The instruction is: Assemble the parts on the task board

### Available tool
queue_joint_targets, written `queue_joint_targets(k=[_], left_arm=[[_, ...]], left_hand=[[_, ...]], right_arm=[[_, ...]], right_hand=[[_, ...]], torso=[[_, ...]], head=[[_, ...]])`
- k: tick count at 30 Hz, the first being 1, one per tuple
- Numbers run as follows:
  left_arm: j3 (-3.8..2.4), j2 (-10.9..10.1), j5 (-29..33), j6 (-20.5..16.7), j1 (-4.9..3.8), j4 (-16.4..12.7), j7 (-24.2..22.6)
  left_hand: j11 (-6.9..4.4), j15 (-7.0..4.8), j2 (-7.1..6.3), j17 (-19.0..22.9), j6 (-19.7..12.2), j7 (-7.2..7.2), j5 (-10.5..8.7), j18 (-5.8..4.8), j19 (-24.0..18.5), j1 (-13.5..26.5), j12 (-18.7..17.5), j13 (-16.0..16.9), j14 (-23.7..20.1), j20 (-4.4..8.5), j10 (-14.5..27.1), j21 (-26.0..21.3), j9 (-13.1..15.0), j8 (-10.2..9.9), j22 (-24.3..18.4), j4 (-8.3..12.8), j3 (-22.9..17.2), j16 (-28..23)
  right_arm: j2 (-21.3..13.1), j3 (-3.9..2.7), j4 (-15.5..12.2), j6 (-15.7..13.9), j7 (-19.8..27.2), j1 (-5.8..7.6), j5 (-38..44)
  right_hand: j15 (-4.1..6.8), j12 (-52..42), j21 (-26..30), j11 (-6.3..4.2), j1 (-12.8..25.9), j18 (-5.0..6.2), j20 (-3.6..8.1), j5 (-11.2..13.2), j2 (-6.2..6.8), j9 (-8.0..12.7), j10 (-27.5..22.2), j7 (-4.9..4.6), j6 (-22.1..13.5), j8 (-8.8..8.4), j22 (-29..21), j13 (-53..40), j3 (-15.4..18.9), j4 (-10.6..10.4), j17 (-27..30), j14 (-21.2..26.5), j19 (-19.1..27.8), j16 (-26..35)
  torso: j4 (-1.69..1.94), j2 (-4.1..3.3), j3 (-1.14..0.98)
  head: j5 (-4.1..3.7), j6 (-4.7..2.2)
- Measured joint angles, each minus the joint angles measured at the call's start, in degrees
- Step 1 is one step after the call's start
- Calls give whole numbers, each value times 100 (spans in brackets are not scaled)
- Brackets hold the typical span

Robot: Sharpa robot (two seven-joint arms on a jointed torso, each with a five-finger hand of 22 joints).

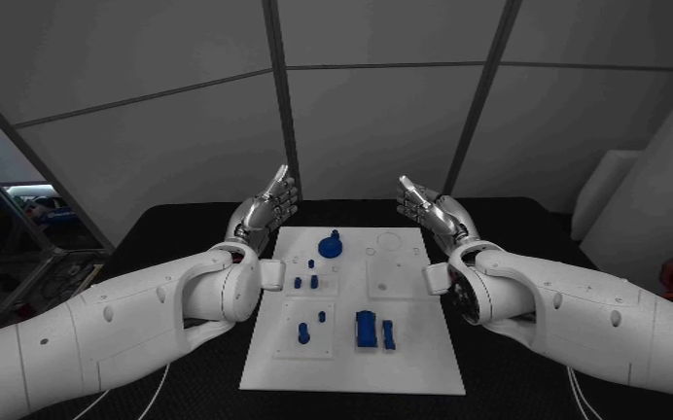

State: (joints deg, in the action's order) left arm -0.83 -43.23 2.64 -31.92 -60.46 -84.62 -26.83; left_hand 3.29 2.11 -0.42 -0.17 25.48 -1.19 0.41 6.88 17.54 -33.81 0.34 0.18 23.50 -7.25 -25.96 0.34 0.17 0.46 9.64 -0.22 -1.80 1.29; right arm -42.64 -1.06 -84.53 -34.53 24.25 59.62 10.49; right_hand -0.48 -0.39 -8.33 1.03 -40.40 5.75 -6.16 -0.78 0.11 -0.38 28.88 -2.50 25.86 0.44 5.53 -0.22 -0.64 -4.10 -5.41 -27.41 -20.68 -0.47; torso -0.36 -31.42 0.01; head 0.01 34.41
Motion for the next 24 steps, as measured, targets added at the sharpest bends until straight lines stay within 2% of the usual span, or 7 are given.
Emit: queue_joint_targets(k=[1, 2, 3, 7, 12, 17, 24], left_arm=[[18, -26, -16, -115, 7, -100, -13], [38, -56, -34, -255, 16, -209, -31], [51, -78, -49, -360, 23, -283, -45], [83, -135, -100, -725, 38, -479, -94], [87, -143, -139, -974, 39, -520, -136], [87, -145, -158, -1081, 39, -521, -155], [87, -145, -170, -1154, 39, -522, -166]], left_hand=[[-45, -31, 6, 2, -99, 18, 0, -4, -71, 134, 0, -2, -94, 30, 104, 0, -2, 0, -38, 8, 24, -18], [-83, -59, 13, 2, -196, 34, 0, -292, -132, 261, 0, -3, -182, 58, 206, 0, -2, 0, -74, 14, 31, -18], [-124, -81, 17, 3, -290, 45, 0, -349, -196, 381, 0, -5, -266, 88, 292, 0, -2, 0, -108, 13, 51, -34], [-228, -148, 29, 8, -653, 80, 0, -349, -443, 867, -1, -9, -602, 219, 668, 0, -8, -21, -247, 25, 103, -63], [-286, -181, 37, 8, -991, 104, 0, -354, -693, 1315, -1, -12, -917, 469, 1011, 0, -9, -21, -376, 22, 118, -90], [-307, -198, 43, 8, -1293, 110, -21, -354, -873, 1713, -1, -12, -1193, 638, 1324, 0, -9, -21, -625, 23, 149, -90], [-325, -208, 44, 8, -1609, 118, -22, -355, -1091, 2122, -1, -12, -1482, 701, 1635, 0, -8, -19, -856, 23, 149, -90]], right_arm=[[-39, 23, -98, -88, 40, 8, -100], [-84, 48, -214, -198, 90, 16, -225], [-114, 64, -289, -278, 126, 21, -315], [-192, 105, -489, -552, 258, 40, -631], [-204, 108, -525, -740, 362, 41, -847], [-204, 108, -527, -830, 413, 42, -945], [-204, 108, -528, -890, 448, 42, -1013]], right_hand=[[8, 0, 30, -15, 166, 0, 27, 0, -4, 5, -118, 35, -110, 0, -49, 3, 9, 64, 61, 113, 88, 0], [13, 0, 65, -27, 316, 0, 49, 2, -6, 10, -226, 68, -205, 0, -107, 5, 16, 110, 122, 217, 165, 0], [19, 0, 92, -41, 461, 0, 82, 27, -6, 14, -328, 97, -296, 0, -167, 7, 25, 158, 179, 315, 236, 0], [34, 0, 208, -73, 1021, -206, 345, 28, -8, 23, -727, 171, -656, -7, -357, 12, 51, 271, 358, 695, 501, 21], [42, 0, 382, -91, 1569, -404, 493, 50, -10, 25, -1118, 215, -1007, -22, -467, 14, 45, 327, 459, 1064, 787, 21], [47, 0, 631, -94, 2032, -407, 566, 50, -10, 30, -1455, 232, -1306, -22, -516, 14, 60, 342, 505, 1377, 1028, 21], [47, -1, 758, -94, 2531, -492, 608, 50, -12, 31, -1809, 243, -1625, -22, -537, 13, 63, 370, 526, 1722, 1285, 21]], torso=[[7, 5, 0], [15, 10, 0], [19, 13, 0], [30, 20, 0], [34, 23, 0], [36, 24, 0], [36, 24, -1]], head=[[0, -1], [0, -2], [-1, -4], [-1, -5], [-1, -5], [-1, -5], [-1, -5]])
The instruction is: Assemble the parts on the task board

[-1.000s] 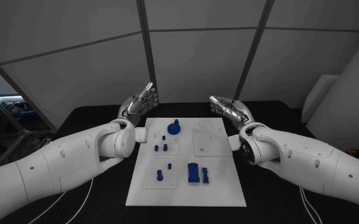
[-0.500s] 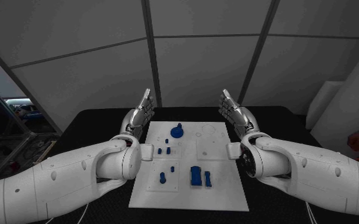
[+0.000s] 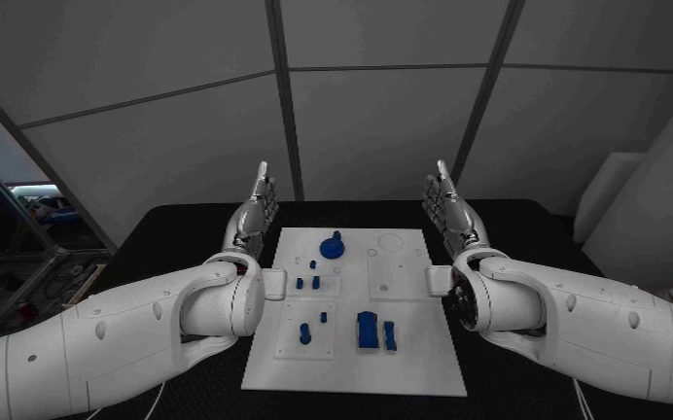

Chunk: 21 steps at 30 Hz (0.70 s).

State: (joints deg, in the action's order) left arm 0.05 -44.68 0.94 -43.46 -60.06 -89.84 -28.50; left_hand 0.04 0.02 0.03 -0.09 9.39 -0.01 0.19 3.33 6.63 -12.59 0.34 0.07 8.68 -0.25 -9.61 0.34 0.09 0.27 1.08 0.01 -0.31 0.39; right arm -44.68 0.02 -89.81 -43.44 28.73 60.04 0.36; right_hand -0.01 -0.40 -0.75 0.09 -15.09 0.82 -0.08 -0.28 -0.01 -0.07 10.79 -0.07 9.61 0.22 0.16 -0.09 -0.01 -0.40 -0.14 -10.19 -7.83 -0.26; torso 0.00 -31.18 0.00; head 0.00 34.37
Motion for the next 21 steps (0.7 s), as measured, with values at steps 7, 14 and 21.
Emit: queue_joint_targets(k=[7, 14, 21], left_arm=[[0, 0, -7, -27, 0, -1, -4], [0, 0, -10, -41, 0, -1, -6], [0, 0, -10, -47, 0, -1, -7]], left_hand=[[-2, -9, -1, 0, -215, -8, 0, 0, -177, 298, 0, 1, -194, 17, 222, 0, 0, 0, -72, 0, 0, 0], [-3, -1, -4, 2, -864, 5, 0, 3, -634, 1020, 0, 1, -802, 23, 864, 0, 1, 1, -101, 0, 0, -21], [-1, -3, -7, 4, -918, 0, 0, 3, -634, 1222, 0, 2, -837, 23, 938, 0, 1, 1, -103, 0, 0, -21]], right_arm=[[0, 0, 0, -22, 13, 0, -28], [0, 0, -1, -32, 21, 0, -40], [0, 1, -2, -40, 26, 0, -48]], right_hand=[[9, 20, 38, -1, 352, 1, 0, 0, 1, 0, -240, 0, -211, 0, -7, -1, 0, 0, 3, 235, 172, 0], [2, 20, 42, -8, 646, 2, 8, 0, 5, -1, -440, 11, -378, 0, -7, 0, 0, 0, 7, 406, 468, 0], [2, 20, 42, -9, 1466, 2, 9, 0, 0, -1, -1050, 9, -933, 0, -7, 4, 0, 0, 7, 999, 753, -1]], torso=[[1, 0, 0], [1, 0, 0], [1, 0, 0]], head=[[0, 0], [0, 0], [0, 0]])
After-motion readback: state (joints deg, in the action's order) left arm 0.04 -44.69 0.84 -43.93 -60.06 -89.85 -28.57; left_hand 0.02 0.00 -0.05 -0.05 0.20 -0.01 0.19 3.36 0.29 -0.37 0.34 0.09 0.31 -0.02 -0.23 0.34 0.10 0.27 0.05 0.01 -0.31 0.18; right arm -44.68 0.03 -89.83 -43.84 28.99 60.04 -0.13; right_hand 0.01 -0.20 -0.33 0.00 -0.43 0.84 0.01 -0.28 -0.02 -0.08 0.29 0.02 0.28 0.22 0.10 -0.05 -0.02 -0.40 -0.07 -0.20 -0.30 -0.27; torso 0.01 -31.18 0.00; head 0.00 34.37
